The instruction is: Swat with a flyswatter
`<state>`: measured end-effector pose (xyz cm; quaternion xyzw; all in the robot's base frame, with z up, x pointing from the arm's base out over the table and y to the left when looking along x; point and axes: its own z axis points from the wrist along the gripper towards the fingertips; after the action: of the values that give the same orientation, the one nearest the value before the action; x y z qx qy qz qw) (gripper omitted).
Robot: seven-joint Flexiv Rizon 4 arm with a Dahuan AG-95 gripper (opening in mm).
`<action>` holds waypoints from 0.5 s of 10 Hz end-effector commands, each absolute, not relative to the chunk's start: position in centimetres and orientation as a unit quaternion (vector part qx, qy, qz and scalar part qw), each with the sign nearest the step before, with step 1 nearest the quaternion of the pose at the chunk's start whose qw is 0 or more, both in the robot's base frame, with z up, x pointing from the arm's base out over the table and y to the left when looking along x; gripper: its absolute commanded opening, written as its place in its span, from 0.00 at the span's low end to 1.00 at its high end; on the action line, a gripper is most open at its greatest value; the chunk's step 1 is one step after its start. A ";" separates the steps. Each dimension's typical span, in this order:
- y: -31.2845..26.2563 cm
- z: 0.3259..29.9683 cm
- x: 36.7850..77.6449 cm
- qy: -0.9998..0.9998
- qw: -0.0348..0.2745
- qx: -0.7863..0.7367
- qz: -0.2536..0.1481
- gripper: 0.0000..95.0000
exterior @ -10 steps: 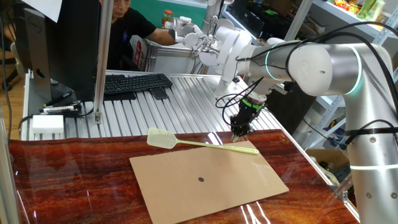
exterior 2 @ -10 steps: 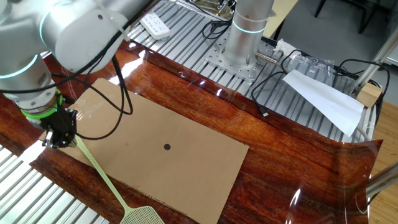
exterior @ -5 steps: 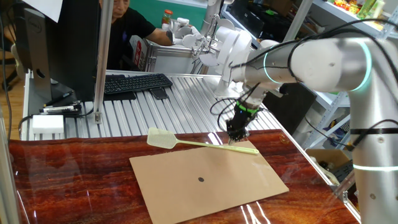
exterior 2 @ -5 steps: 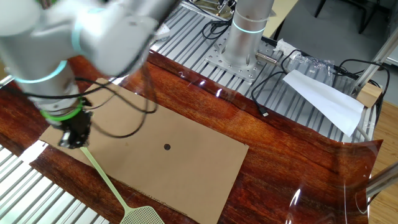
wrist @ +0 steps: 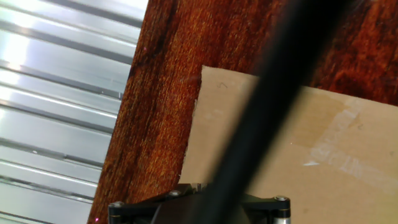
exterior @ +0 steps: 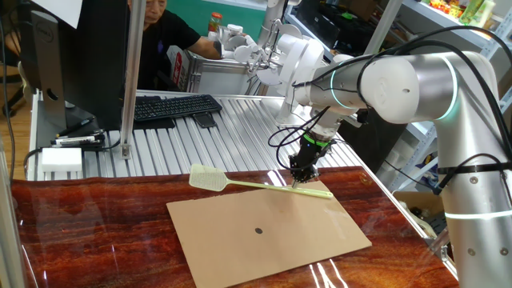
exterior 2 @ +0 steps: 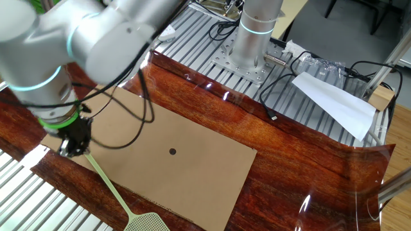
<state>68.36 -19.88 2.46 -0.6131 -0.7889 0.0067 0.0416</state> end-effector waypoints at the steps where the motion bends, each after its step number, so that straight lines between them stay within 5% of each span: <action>1: -19.7 2.6 67.8 -0.784 0.044 -0.620 0.004 0.20; 2: -19.6 2.4 67.8 -0.782 0.044 -0.622 0.005 0.40; 5: -19.4 2.0 67.6 -0.776 0.044 -0.629 0.005 0.40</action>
<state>67.98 -19.53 1.80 -0.6302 -0.7749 0.0042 0.0490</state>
